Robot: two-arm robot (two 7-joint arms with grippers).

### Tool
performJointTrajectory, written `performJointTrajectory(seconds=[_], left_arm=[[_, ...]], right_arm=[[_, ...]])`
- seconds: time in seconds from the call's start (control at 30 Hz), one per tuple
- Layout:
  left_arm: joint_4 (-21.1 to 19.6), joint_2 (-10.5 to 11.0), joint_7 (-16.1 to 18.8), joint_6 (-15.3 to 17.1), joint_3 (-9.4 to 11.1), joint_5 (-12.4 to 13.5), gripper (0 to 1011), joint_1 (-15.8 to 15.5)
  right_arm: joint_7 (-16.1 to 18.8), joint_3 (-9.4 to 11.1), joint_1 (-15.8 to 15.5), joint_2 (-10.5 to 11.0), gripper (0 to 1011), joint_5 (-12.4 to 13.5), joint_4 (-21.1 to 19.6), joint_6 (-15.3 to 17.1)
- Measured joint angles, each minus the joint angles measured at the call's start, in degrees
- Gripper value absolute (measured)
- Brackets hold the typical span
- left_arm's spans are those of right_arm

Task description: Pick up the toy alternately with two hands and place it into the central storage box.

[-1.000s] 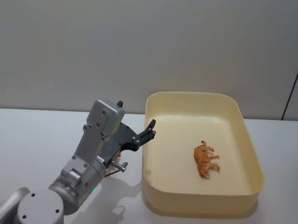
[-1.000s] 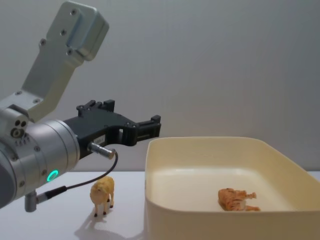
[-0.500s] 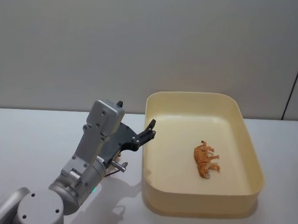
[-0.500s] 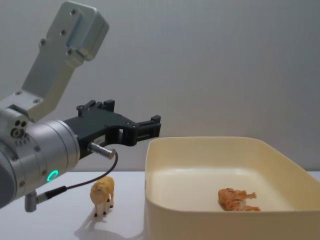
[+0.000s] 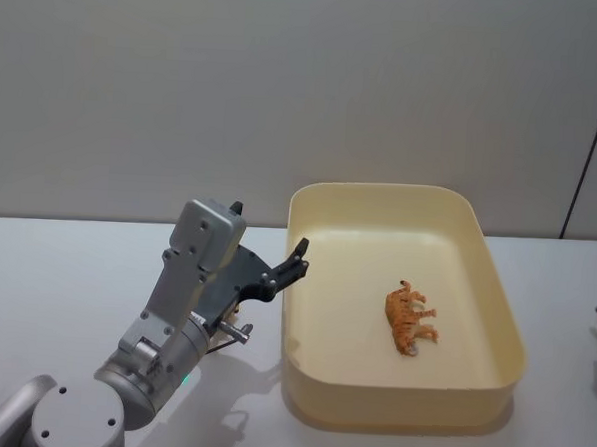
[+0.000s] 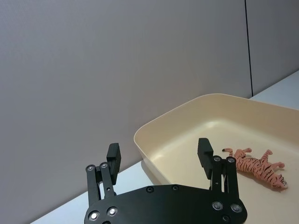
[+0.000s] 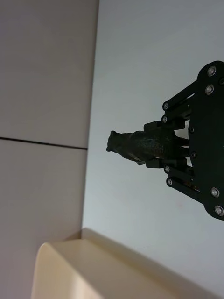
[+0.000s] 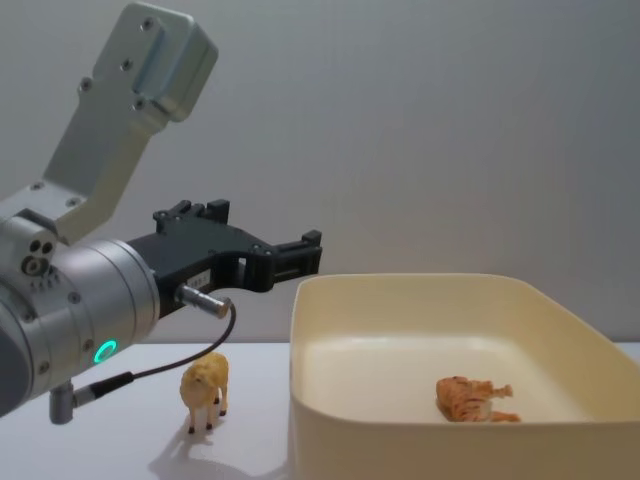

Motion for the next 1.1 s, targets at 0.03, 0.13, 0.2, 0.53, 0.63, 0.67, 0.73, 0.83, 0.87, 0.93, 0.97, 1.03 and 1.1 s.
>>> performJointTrajectory(seconds=[0.03, 0.13, 0.2, 0.53, 0.63, 0.67, 0.73, 0.83, 0.87, 0.93, 0.97, 1.03, 1.1], left_arm=[[0.0, 0.0, 0.0, 0.0, 0.0, 0.0, 1001, 0.0], [0.0, 0.0, 0.0, 0.0, 0.0, 0.0, 1002, 0.0], [0.0, 0.0, 0.0, 0.0, 0.0, 0.0, 1002, 0.0], [0.0, 0.0, 0.0, 0.0, 0.0, 0.0, 1002, 0.0], [0.0, 0.0, 0.0, 0.0, 0.0, 0.0, 1002, 0.0], [0.0, 0.0, 0.0, 0.0, 0.0, 0.0, 1002, 0.0], [0.0, 0.0, 0.0, 0.0, 0.0, 0.0, 1002, 0.0], [0.0, 0.0, 0.0, 0.0, 0.0, 0.0, 1001, 0.0], [0.0, 0.0, 0.0, 0.0, 0.0, 0.0, 1002, 0.0], [0.0, 0.0, 0.0, 0.0, 0.0, 0.0, 1002, 0.0], [0.0, 0.0, 0.0, 0.0, 0.0, 0.0, 1002, 0.0], [0.0, 0.0, 0.0, 0.0, 0.0, 0.0, 1002, 0.0], [0.0, 0.0, 0.0, 0.0, 0.0, 0.0, 1002, 0.0]], right_arm=[[0.1, 0.0, 0.0, -0.1, 298, 0.2, -0.3, -0.2], [0.8, -0.2, 0.3, -0.5, 298, 1.0, -1.5, -0.9], [1.3, -0.4, 0.7, -0.9, 297, 1.7, -2.6, -1.1], [5.0, -2.2, 3.8, -3.4, 298, 3.2, -6.1, 0.0], [6.3, -3.0, 4.9, -4.3, 298, 3.2, -6.4, 1.0], [6.6, -3.3, 5.3, -4.6, 298, 3.1, -6.4, 1.3], [7.5, -3.9, 6.2, -5.3, 298, 2.7, -6.4, 2.2], [8.3, -4.7, 7.4, -6.2, 298, 1.9, -6.0, 3.4], [8.5, -4.9, 7.7, -6.4, 298, 1.6, -5.8, 3.8], [9.0, -5.5, 8.6, -7.1, 298, 0.9, -5.2, 4.6], [9.1, -5.6, 8.8, -7.3, 298, 0.8, -5.1, 4.8], [9.3, -5.9, 9.2, -7.6, 312, 0.4, -4.7, 5.2], [9.7, -6.3, 9.8, -8.0, 374, -0.1, -4.3, 5.8]])
